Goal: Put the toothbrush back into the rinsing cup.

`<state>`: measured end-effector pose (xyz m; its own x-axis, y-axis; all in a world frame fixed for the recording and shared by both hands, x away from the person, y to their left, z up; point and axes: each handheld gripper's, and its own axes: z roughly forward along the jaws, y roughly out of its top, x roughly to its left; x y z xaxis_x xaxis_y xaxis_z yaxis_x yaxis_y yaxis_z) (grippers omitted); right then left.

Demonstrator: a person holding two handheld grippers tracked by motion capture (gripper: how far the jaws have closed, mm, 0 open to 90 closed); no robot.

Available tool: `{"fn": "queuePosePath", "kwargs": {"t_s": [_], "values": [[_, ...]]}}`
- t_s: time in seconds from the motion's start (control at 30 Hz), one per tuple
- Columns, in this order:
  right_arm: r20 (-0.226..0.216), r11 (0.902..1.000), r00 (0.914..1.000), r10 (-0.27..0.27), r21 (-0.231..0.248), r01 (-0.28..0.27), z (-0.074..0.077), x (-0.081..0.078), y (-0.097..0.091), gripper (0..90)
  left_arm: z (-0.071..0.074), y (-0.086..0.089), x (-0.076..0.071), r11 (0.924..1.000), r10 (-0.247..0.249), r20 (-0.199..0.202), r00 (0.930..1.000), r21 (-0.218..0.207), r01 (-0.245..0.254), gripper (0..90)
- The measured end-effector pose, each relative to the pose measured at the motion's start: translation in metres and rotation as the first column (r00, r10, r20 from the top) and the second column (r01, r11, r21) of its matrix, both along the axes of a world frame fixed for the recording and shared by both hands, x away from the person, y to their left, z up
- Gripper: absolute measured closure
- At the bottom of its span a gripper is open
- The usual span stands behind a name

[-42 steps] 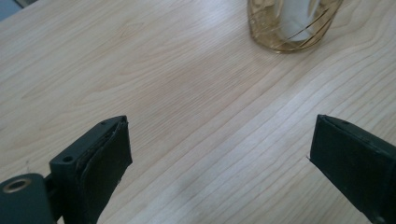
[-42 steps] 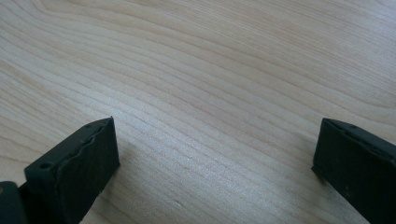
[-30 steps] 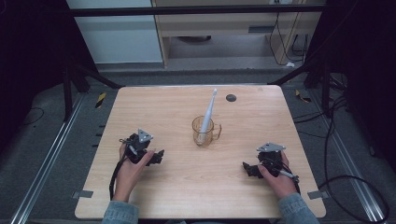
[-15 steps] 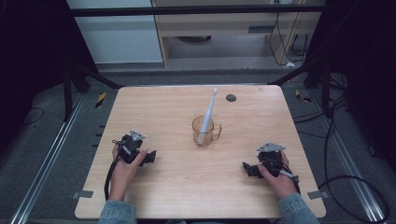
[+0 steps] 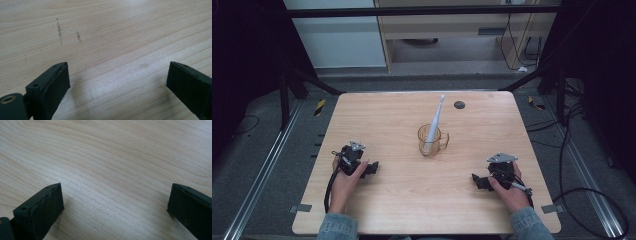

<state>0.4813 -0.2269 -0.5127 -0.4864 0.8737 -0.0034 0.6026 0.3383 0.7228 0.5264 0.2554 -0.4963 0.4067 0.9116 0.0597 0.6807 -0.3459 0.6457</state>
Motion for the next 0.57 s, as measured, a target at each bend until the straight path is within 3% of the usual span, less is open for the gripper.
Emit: {"fn": "queuePosePath", "kwargs": {"t_s": [0.2, 0.4, 0.57], "values": [[0.0, 1.0, 1.0, 0.0, 0.0, 0.0, 0.0, 0.0, 0.0, 0.3, -0.004, 0.003, 0.002, 0.9993, -0.01, -0.004, 0.9999, -0.036, 0.009, 2.6], [0.0, 1.0, 1.0, 0.0, 0.0, 0.0, 0.0, 0.0, 0.0, 0.3, -0.012, 0.009, 0.004, 0.9963, -0.042, 0.064, 0.9971, -0.073, 0.046, 0.0], [-0.001, 1.0, 1.0, -0.002, 0.001, 0.002, 0.0, 0.0, 0.0, 0.3, -0.012, 0.009, 0.006, 0.9963, -0.033, 0.064, 0.9974, -0.078, 0.038, 0.0]]}}
